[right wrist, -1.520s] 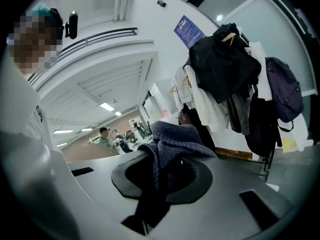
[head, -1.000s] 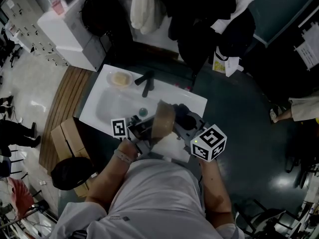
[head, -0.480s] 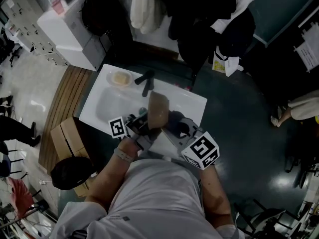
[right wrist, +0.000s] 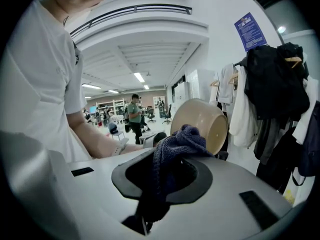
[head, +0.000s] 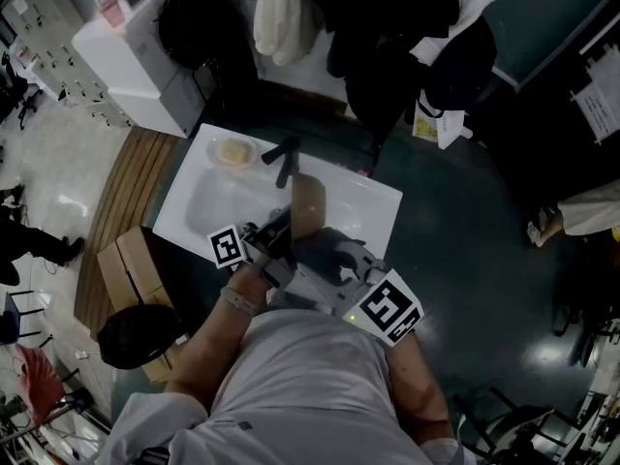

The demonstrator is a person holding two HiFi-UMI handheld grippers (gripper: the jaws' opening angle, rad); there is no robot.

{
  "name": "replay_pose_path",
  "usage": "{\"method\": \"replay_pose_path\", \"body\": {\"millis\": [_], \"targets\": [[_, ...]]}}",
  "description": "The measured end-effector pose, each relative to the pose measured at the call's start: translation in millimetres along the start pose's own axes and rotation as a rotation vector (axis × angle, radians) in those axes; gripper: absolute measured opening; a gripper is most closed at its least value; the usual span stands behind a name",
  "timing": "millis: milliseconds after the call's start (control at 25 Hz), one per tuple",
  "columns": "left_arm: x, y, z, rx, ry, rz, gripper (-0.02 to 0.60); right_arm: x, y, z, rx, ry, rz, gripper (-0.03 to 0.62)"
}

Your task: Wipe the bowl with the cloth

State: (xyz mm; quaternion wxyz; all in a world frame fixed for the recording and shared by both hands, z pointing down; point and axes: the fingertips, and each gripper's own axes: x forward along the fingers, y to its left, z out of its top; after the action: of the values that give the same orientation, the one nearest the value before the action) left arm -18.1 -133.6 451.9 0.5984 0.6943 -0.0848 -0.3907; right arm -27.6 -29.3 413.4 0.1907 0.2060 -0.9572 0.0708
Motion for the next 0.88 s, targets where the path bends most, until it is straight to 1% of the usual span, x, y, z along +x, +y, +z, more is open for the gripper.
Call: {"method": "replay_pose_path", "body": {"millis": [80,200,360,520,640,880], "targets": [[-2,3,0,-0.004,0.007,0.012,0.021,-4,2,14,-0.006,-0.044,-0.003,0.077],[-3,9,-5,-0.008,0.04,0.026,0.021,-12,-2,42,0.024,-0.142,-0.025,0.077],[0,8,-19,-0.038,0.102,0.0,0.021,-25,-16,62,0.05,-0.208,-0.026,0.077],[0,4,-34,-0.032,0.188,-0.032,0.021,-38,-36,74,0.128,-0.283,-0.046,0.077],[1,5,-42,-0.035,0.226,-0.041,0.02,-45,-54,75,0.2,-0.327,-0.058,0.077],[4,-5,-57,-0.055,0.3,-0.102,0.021,-56,-83,71,0.384,-0.427,-0.033,0.077]]}}
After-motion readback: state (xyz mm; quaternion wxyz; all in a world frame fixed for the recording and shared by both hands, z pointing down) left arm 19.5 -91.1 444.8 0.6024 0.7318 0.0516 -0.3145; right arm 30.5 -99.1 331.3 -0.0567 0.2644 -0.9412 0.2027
